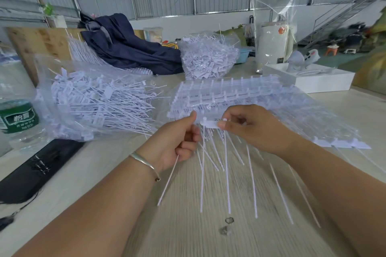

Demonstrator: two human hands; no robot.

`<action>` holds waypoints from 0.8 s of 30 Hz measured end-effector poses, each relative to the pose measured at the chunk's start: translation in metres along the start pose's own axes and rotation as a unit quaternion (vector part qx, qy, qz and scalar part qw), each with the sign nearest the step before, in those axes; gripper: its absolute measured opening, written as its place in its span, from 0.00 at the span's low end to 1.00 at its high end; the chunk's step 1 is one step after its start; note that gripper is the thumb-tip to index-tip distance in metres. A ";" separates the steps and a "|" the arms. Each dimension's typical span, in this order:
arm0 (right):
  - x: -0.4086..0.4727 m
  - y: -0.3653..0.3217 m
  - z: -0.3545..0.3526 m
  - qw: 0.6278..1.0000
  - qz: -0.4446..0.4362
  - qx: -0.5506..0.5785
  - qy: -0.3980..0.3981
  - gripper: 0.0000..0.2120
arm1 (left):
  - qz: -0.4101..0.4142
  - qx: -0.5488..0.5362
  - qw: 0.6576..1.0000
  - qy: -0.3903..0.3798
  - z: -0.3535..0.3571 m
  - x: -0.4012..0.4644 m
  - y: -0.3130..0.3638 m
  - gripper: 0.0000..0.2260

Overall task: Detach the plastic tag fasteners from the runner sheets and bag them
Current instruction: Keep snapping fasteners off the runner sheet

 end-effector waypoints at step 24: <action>-0.004 -0.004 -0.010 0.979 0.049 0.194 -0.031 0.26 | 0.051 -0.152 0.956 -0.246 0.059 -0.027 0.014 0.14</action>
Point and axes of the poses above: each hand's wrist, its own x-axis towards the middle knuckle, its own z-axis out of the palm, y = z × x, the point moved 9 cm from there along x, towards the middle knuckle, and after that the axes turned 1 degree about -y, right-handed, at the moved point
